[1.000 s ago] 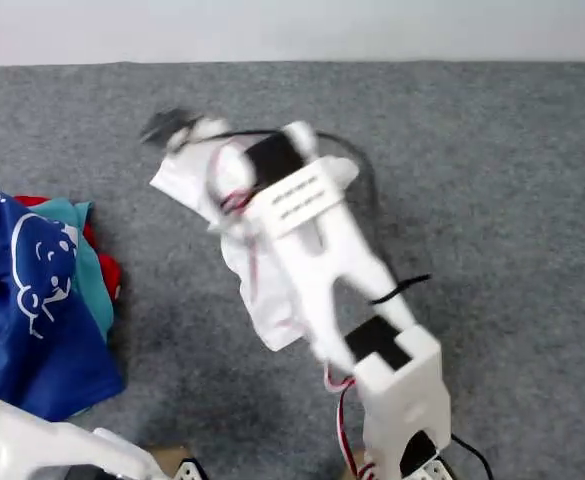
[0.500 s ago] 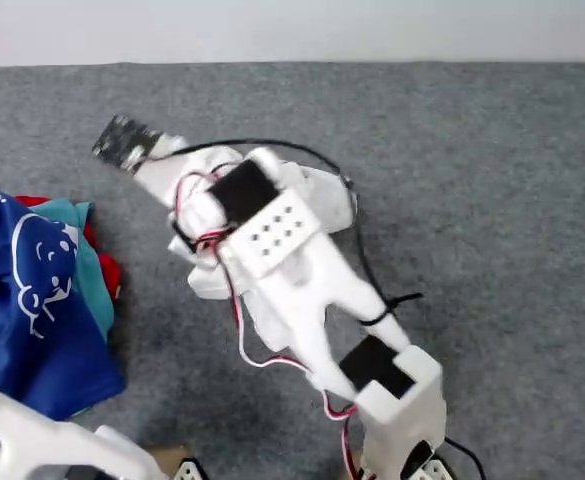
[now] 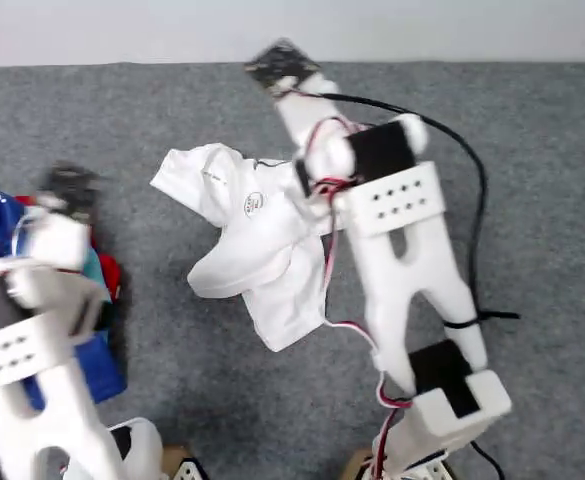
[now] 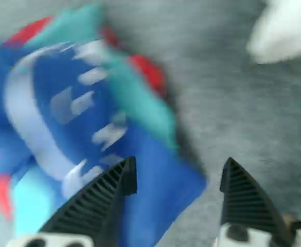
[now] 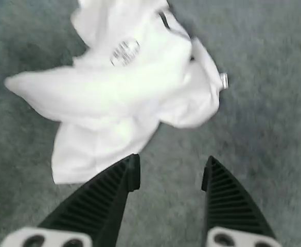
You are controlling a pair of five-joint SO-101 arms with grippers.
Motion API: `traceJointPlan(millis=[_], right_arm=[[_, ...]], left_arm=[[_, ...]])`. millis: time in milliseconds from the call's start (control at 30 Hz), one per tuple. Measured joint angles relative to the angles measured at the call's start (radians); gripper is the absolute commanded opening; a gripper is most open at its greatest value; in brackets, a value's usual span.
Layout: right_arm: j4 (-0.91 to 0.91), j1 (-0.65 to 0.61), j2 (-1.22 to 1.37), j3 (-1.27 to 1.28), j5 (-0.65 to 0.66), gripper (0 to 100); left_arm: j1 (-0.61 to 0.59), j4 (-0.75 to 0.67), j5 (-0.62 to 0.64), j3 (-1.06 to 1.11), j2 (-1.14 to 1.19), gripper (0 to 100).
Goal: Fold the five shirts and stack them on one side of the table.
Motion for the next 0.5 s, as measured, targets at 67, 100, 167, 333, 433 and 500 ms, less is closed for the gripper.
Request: traceJointPlan(millis=[67,100,167,333,433,500], right_arm=[[0.0,0.037,-0.037,0.074,0.0,19.8],[0.0,0.058,-0.055,0.109,0.0,19.8],[0.0,0.106,-0.089,0.173,0.0,19.8],[0.0,0.224,-0.176,0.318,0.0,19.9],[0.0,0.296,-0.227,0.391,-0.002,20.0],[0.0,0.341,-0.264,0.439,-0.002,20.0]], left_arm=[[0.106,-0.055,0.003,0.086,0.0,26],[0.15,-0.087,0.012,0.129,0.0,26],[0.232,-0.163,0.043,0.204,0.0,26],[0.341,-0.328,0.097,0.292,0.043,26],[0.364,-0.404,0.126,0.292,0.141,27],[0.365,-0.439,0.137,0.262,0.221,27]])
